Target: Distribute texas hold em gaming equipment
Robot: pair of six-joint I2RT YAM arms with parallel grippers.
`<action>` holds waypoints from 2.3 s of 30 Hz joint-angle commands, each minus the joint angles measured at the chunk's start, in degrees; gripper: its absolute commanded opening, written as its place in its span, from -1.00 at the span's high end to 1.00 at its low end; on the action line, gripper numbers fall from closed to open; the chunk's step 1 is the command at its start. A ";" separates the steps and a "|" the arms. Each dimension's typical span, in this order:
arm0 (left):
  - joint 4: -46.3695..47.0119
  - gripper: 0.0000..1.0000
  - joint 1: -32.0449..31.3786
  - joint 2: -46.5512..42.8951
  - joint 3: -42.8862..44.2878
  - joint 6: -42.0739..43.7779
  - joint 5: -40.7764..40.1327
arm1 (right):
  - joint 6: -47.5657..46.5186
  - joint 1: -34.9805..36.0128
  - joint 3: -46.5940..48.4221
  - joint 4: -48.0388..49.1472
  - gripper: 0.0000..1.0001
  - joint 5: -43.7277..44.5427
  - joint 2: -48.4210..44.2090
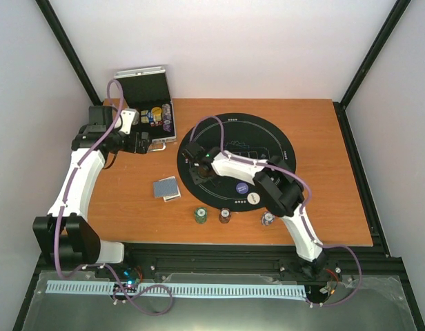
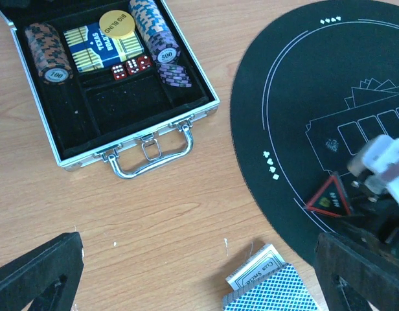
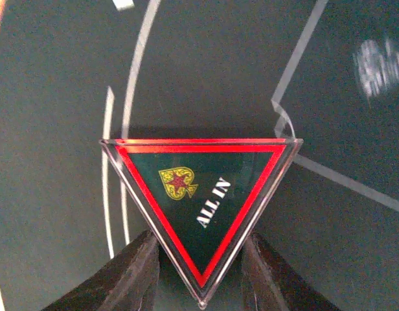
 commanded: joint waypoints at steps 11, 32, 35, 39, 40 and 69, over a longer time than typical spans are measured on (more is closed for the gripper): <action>-3.39 -1.00 0.64 0.44 3.84 -1.99 -1.63 | -3.72 -1.73 24.00 -8.17 0.06 -2.59 12.43; -7.17 -1.00 1.18 1.34 6.24 -2.18 2.62 | 1.88 -5.91 -31.84 -0.47 -0.33 2.54 -30.84; -7.37 -1.00 1.16 1.30 6.47 -2.10 3.86 | 1.95 -6.13 -34.23 0.56 -0.33 1.94 -31.34; -7.46 -1.00 1.19 1.09 6.67 -2.14 4.42 | 1.71 -6.39 -34.88 1.62 -0.31 1.21 -29.78; -7.57 -1.00 1.19 1.08 6.78 -2.12 4.46 | 1.62 -6.47 -34.84 1.82 -0.30 1.11 -29.30; -7.16 -1.00 1.13 2.11 7.46 -1.90 4.16 | -1.10 -11.35 -31.53 6.61 0.23 1.59 -19.40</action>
